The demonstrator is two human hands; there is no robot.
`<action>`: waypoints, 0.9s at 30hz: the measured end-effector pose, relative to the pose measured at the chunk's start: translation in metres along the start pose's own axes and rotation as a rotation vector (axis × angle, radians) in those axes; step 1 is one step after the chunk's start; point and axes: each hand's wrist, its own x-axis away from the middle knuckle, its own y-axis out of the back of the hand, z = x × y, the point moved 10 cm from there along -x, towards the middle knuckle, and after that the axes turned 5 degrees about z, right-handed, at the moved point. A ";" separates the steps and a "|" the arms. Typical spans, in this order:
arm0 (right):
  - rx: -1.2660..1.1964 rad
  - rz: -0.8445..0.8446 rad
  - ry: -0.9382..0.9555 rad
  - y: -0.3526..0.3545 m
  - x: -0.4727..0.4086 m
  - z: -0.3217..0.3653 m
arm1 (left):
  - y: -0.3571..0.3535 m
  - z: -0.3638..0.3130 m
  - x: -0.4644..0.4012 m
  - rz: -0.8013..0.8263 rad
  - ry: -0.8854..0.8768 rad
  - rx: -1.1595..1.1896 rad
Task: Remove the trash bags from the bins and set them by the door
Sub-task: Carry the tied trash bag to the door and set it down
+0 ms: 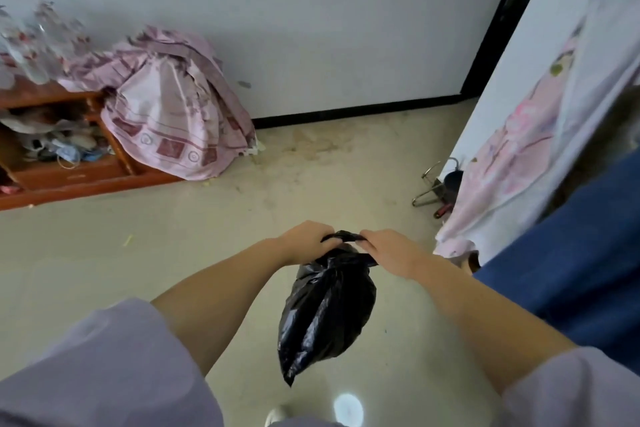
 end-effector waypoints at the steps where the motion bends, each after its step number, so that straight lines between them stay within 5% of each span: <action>1: -0.006 -0.008 -0.005 0.010 -0.017 0.000 | 0.014 0.011 -0.014 0.008 -0.008 -0.001; 27: 0.035 -0.015 -0.046 0.252 -0.490 -0.258 | 0.273 0.156 -0.538 0.102 -0.104 -0.022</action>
